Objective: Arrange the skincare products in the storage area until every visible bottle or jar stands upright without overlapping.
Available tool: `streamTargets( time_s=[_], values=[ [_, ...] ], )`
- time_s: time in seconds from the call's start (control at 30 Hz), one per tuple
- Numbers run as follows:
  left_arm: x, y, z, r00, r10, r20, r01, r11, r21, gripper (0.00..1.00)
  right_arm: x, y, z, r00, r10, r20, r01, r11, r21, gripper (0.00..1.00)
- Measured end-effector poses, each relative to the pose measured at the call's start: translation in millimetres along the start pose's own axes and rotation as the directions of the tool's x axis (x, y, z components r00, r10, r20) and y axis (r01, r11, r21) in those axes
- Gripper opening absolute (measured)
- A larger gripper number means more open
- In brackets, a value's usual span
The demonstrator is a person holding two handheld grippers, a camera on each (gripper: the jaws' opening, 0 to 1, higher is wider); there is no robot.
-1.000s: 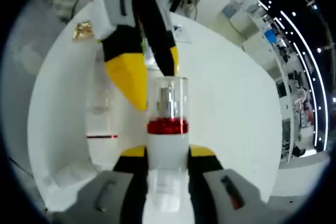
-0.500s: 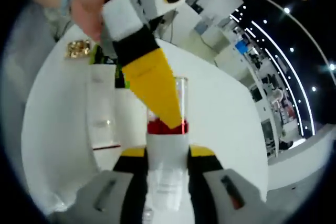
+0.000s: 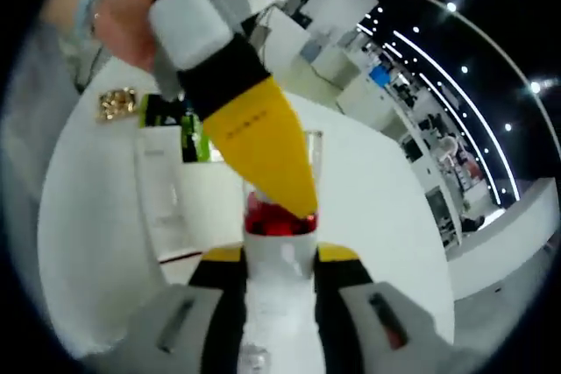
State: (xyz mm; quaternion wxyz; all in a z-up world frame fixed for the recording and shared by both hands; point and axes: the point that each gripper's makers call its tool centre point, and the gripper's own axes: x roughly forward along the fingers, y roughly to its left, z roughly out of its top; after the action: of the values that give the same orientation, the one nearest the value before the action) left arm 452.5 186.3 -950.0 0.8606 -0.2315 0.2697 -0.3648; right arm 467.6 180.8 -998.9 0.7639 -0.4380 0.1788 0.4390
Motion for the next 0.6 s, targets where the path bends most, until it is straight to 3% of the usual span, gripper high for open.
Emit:
streamTargets(
  time_s=[0.2, 0.4, 0.6],
  values=[
    [0, -7.7, 6.3, 0.999, 0.035, -0.014, -0.034, 0.997, 0.076, 0.28, -4, -5, 1.4, 1.0, -0.022, 0.011, 0.021, 0.998, 0.065, 0.26],
    [0, -8.6, 14.5, 0.996, 0.08, -0.026, -0.078, 0.994, 0.078, 0.28, -4, -4, 5.7, 0.999, 0.001, 0.051, -0.011, 0.98, 0.198, 0.26],
    [4, -10.4, 17.1, 0.992, 0.12, -0.048, -0.114, 0.987, 0.117, 0.28, -4, -4, 5.1, 0.998, 0.015, 0.063, -0.032, 0.964, 0.265, 0.26]
  ],
)
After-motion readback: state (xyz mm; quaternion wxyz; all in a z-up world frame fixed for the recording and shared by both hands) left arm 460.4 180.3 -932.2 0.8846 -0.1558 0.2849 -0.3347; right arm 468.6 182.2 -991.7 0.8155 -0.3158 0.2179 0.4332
